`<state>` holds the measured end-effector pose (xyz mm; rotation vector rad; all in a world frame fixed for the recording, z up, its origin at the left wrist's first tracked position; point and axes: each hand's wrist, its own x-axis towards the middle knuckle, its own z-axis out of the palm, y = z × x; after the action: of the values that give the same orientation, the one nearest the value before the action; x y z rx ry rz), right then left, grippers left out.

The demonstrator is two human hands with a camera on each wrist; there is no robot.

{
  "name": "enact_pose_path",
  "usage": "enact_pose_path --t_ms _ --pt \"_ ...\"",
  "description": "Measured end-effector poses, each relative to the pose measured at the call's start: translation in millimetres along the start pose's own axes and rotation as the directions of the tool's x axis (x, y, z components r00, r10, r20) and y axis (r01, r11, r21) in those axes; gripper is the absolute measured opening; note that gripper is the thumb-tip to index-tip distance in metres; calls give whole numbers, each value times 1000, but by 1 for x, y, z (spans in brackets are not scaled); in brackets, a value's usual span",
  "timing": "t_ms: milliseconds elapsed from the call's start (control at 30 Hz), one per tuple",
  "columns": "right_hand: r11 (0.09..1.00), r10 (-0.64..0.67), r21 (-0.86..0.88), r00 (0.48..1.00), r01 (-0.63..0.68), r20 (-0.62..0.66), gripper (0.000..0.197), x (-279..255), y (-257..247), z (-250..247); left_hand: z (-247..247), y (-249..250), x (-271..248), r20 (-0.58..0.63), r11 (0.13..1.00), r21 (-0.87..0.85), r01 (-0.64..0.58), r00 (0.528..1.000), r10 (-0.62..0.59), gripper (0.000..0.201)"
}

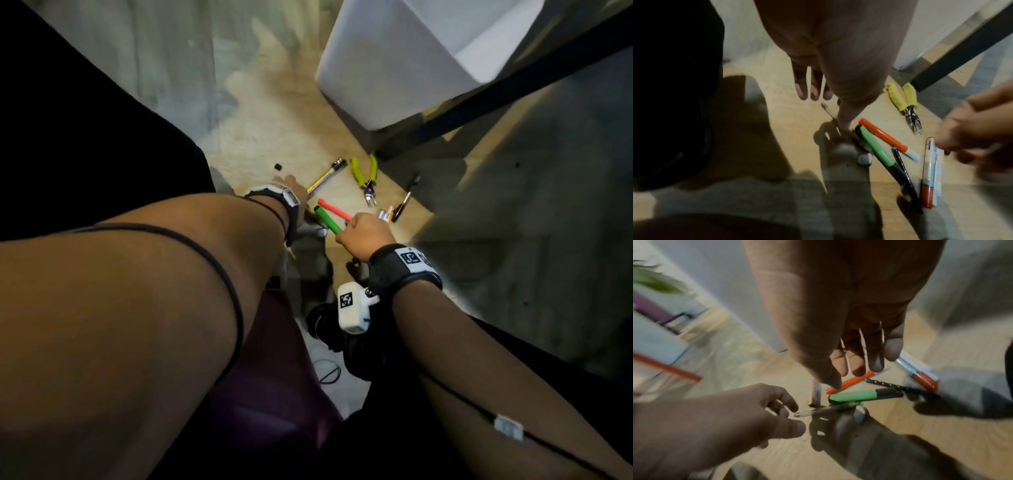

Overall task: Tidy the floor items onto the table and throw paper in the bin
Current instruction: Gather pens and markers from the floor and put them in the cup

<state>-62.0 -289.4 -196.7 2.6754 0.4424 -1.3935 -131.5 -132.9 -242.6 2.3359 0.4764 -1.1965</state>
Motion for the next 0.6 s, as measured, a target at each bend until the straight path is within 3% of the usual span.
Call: enact_pose_path --t_ms 67,133,167,367,467,600 --pt "997 33 65 999 -32 -11 29 24 6 12 19 8 15 -55 998 -48 36 998 -39 49" --pt "989 46 140 997 -37 -62 9 46 10 20 27 0 26 -124 990 -100 104 986 -116 51" --pt "984 55 173 995 -39 -86 8 56 11 24 32 1 34 -146 991 -90 96 983 -108 53" --pt "994 31 106 993 -19 -114 19 85 10 50 45 4 56 -167 998 31 60 984 -54 68" --pt "999 31 33 993 -27 -113 36 95 13 65 48 2 64 -187 990 142 17 982 10 64" --pt "999 35 -5 989 -36 -142 37 105 17 74 53 -4 70 -204 969 245 -20 976 71 54"
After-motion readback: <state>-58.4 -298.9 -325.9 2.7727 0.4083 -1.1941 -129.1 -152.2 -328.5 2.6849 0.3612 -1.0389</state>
